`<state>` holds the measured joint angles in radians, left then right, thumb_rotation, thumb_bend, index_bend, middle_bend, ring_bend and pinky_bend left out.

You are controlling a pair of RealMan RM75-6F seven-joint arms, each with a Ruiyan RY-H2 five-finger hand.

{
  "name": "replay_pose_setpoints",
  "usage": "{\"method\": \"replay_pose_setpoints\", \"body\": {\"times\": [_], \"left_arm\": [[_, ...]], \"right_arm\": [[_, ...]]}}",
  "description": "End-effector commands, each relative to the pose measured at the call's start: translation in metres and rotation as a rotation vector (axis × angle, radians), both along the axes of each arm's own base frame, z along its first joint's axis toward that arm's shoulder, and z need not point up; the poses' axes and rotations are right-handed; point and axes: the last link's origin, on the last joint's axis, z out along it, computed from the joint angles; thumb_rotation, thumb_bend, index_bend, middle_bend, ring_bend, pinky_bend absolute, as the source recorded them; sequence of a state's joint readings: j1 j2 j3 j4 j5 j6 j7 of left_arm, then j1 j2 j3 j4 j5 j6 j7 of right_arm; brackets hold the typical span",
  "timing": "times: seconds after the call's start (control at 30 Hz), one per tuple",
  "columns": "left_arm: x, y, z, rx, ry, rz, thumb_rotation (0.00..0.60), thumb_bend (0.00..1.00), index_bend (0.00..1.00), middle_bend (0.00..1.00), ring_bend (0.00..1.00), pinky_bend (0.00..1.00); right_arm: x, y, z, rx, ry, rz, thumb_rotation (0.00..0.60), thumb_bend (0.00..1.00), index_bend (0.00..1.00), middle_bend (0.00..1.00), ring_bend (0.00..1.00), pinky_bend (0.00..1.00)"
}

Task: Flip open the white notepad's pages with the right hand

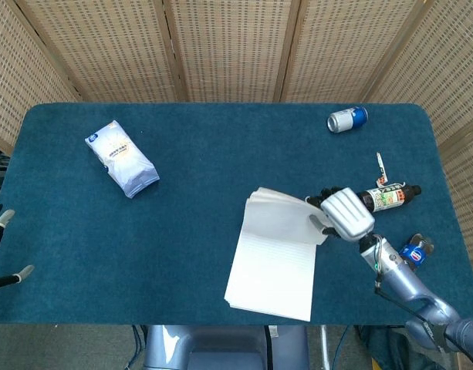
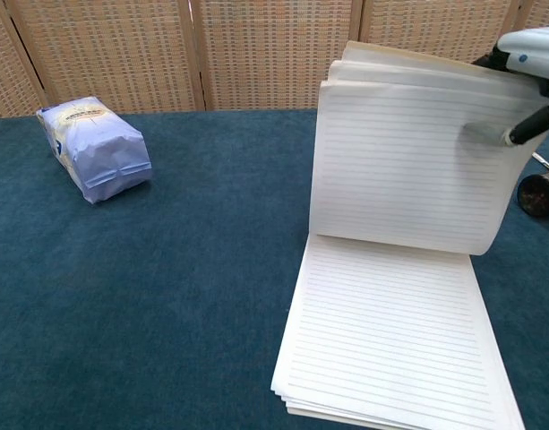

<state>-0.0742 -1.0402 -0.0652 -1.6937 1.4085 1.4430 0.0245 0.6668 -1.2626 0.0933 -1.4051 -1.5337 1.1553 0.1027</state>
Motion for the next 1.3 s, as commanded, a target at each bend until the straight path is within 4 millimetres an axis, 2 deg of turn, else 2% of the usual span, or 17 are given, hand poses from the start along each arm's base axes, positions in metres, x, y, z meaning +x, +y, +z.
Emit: {"method": "replay_pose_setpoints", "body": {"times": [0.03,0.1,0.3,0.37,0.4,0.43,0.47,0.5,0.53,0.57,0.67,0.83,0.97,1.1,1.23,1.3], "left_arm": [[-0.001,0.005,-0.002,-0.015,-0.002,0.015,0.600,0.00,0.00,0.00,0.00,0.00],[-0.002,0.009,-0.003,-0.021,0.001,0.026,0.600,0.00,0.00,0.00,0.00,0.00],[-0.006,0.019,-0.009,-0.040,0.012,0.065,0.600,0.00,0.00,0.00,0.00,0.00],[-0.007,0.022,-0.011,-0.046,0.017,0.077,0.600,0.00,0.00,0.00,0.00,0.00],[-0.008,0.024,-0.012,-0.048,0.020,0.083,0.600,0.00,0.00,0.00,0.00,0.00],[-0.009,0.025,-0.013,-0.051,0.022,0.089,0.600,0.00,0.00,0.00,0.00,0.00],[-0.011,0.027,-0.014,-0.053,0.026,0.099,0.600,0.00,0.00,0.00,0.00,0.00],[-0.012,0.029,-0.014,-0.053,0.028,0.106,0.600,0.00,0.00,0.00,0.00,0.00],[-0.013,0.030,-0.014,-0.051,0.029,0.113,0.600,0.00,0.00,0.00,0.00,0.00],[-0.013,0.031,-0.014,-0.050,0.030,0.119,0.600,0.00,0.00,0.00,0.00,0.00],[-0.014,0.033,-0.015,-0.048,0.033,0.126,0.600,0.00,0.00,0.00,0.00,0.00],[-0.013,0.034,-0.016,-0.051,0.037,0.122,0.600,0.00,0.00,0.00,0.00,0.00],[-0.012,0.032,-0.016,-0.054,0.034,0.106,0.600,0.00,0.00,0.00,0.00,0.00],[-0.009,0.030,-0.012,-0.033,0.032,0.076,0.600,0.00,0.00,0.00,0.00,0.00],[-0.005,0.026,-0.011,-0.022,0.023,0.032,0.600,0.00,0.00,0.00,0.00,0.00],[-0.001,0.021,-0.009,-0.009,0.018,-0.004,0.600,0.00,0.00,0.00,0.00,0.00]], "right_arm": [[0.011,-0.060,0.020,-0.027,0.050,-0.166,0.600,0.67,0.67,0.66,0.53,0.58],[0.005,-0.081,0.024,-0.035,0.087,-0.251,0.600,0.67,0.67,0.66,0.53,0.58],[-0.016,-0.126,0.032,-0.072,0.100,-0.454,0.600,0.67,0.67,0.66,0.53,0.58],[-0.023,-0.136,0.032,-0.092,0.090,-0.506,0.600,0.62,0.67,0.64,0.50,0.56],[-0.027,-0.141,0.032,-0.103,0.086,-0.529,0.600,0.53,0.63,0.59,0.45,0.52],[-0.031,-0.145,0.031,-0.113,0.085,-0.551,0.600,0.33,0.48,0.42,0.31,0.40],[-0.036,-0.149,0.030,-0.118,0.092,-0.579,0.600,0.14,0.28,0.23,0.16,0.23],[-0.040,-0.151,0.027,-0.105,0.102,-0.600,0.600,0.04,0.15,0.11,0.08,0.13],[-0.047,-0.152,0.024,-0.076,0.115,-0.628,0.600,0.00,0.02,0.01,0.00,0.03],[-0.050,-0.153,0.023,-0.064,0.111,-0.651,0.600,0.00,0.00,0.00,0.00,0.00],[-0.055,-0.156,0.021,-0.076,0.074,-0.678,0.600,0.00,0.00,0.00,0.00,0.00],[-0.056,-0.155,0.024,-0.152,0.077,-0.630,0.600,0.00,0.00,0.00,0.00,0.00],[-0.054,-0.138,0.042,-0.273,0.052,-0.496,0.600,0.00,0.00,0.00,0.00,0.00],[-0.058,-0.103,0.060,-0.338,0.013,-0.380,0.600,0.00,0.00,0.00,0.00,0.00],[-0.067,-0.057,0.066,-0.329,-0.002,-0.303,0.600,0.00,0.00,0.00,0.00,0.00],[-0.077,-0.009,0.064,-0.297,-0.041,-0.265,0.600,0.00,0.00,0.00,0.00,0.00]]}}
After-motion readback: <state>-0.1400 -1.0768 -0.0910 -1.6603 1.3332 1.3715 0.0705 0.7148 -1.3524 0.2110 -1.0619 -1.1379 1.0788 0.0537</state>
